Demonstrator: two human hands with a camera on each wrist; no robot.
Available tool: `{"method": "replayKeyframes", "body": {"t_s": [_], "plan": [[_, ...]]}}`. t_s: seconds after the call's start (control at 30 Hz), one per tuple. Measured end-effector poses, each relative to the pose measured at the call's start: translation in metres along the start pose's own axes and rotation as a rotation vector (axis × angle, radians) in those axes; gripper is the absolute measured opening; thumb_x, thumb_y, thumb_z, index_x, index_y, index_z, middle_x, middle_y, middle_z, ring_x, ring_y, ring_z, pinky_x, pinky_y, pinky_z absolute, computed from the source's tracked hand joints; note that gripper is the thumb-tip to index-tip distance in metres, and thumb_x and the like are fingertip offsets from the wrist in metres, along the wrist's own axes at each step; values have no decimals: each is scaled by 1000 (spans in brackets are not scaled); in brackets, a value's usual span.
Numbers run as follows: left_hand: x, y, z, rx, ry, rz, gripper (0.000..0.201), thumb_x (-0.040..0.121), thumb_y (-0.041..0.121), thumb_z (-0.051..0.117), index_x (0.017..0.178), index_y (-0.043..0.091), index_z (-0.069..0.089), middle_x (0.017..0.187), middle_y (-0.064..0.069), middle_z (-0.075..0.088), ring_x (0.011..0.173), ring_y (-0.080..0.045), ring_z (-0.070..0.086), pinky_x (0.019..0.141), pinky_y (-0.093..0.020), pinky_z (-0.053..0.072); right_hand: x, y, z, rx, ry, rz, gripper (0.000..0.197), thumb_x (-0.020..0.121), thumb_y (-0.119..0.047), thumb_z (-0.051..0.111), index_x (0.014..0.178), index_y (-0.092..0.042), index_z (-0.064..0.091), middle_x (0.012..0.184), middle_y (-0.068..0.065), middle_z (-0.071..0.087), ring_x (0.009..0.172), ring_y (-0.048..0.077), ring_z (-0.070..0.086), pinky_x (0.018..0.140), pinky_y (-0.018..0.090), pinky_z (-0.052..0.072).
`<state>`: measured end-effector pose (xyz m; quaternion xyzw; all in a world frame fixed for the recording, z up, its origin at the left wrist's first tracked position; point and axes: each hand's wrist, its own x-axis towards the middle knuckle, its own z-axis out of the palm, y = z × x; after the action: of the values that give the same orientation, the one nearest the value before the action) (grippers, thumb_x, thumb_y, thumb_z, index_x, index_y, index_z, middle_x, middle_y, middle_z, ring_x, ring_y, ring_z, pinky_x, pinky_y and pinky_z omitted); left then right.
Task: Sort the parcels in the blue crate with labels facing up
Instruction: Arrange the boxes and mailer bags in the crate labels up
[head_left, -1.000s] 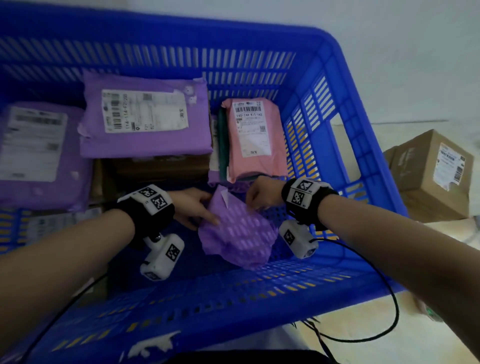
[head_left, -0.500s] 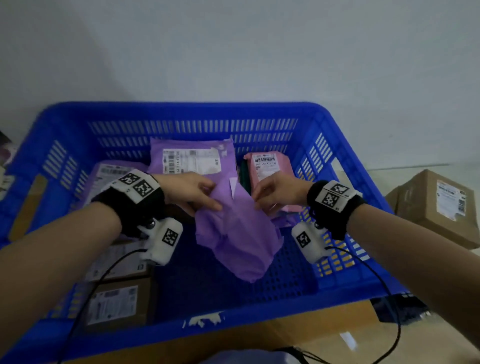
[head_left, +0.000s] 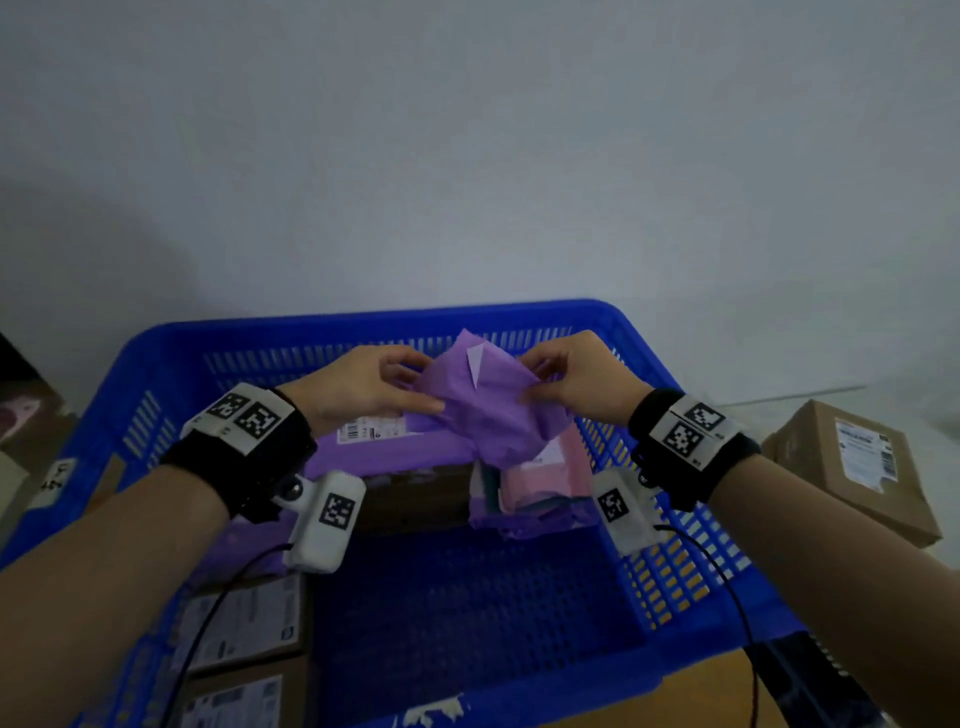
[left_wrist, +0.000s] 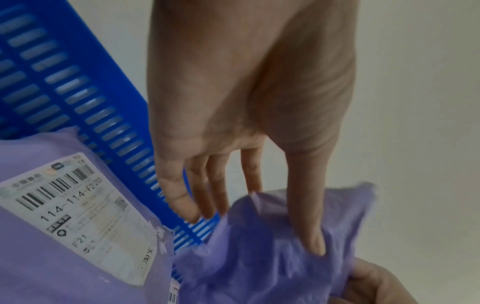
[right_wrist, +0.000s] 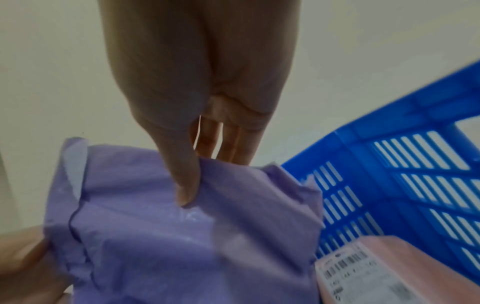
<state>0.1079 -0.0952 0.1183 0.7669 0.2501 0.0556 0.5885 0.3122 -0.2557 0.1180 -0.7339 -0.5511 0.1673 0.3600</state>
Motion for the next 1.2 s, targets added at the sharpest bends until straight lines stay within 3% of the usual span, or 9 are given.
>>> {"method": "replayKeyframes", "body": {"t_s": [0.1,0.17,0.3,0.43,0.5,0.67,0.8,1.0,1.2], "plan": [[6,-8,-3,-144,19,-56,35,83,-11,59,106,15,63,106,-13,67,87,-18,65,78,-27,55,3,4,-5,-16,123,-39,24,69,7,73,89,-6,73,78,-2,67,66,-10,59,72,8,47],[9,-12,-1,-307,82,-158,17,93,3,53,108,4,62,106,-19,66,83,-23,67,81,-33,55,3,5,-6,35,195,-55,26,70,12,69,89,-5,72,80,-4,66,70,-12,59,74,8,46],[13,-16,12,-566,-119,-371,49,96,46,39,103,4,62,100,-20,69,77,-30,70,72,-37,60,2,4,-1,51,303,-127,23,71,11,71,90,-1,72,85,2,68,78,-6,62,77,8,46],[19,-16,19,-723,-85,-314,45,90,51,46,102,12,66,89,-12,72,73,-25,70,67,-32,57,4,7,4,60,338,-115,24,71,10,72,89,-6,73,86,2,69,84,13,65,82,17,51],[22,-15,21,-753,-32,-282,40,87,47,55,104,12,65,85,-9,70,71,-23,69,66,-30,57,5,10,6,89,359,-87,26,70,11,72,87,-8,75,90,2,68,89,16,65,86,20,51],[34,-19,32,-698,9,-203,21,85,17,64,106,16,63,93,-4,67,75,-17,63,66,-26,56,4,22,11,112,416,68,30,72,6,74,96,-12,74,112,0,58,102,7,55,90,0,39],[42,-20,49,-636,98,-173,24,84,7,66,104,20,64,107,-4,68,90,-21,63,78,-34,56,-4,28,11,426,422,249,39,84,7,62,119,-8,58,114,8,63,102,22,63,83,24,57],[56,-21,83,-650,62,-115,45,83,1,64,125,15,54,120,-6,65,111,-26,61,78,-37,58,-25,40,1,680,370,452,34,95,-17,55,127,-9,50,90,6,68,59,7,67,55,19,53],[76,-32,126,-670,165,-167,40,84,-3,63,121,13,54,120,-8,64,103,-25,63,74,-34,56,-35,67,-1,544,423,576,45,93,-20,58,134,-8,42,104,10,63,79,18,62,66,25,54]]}}
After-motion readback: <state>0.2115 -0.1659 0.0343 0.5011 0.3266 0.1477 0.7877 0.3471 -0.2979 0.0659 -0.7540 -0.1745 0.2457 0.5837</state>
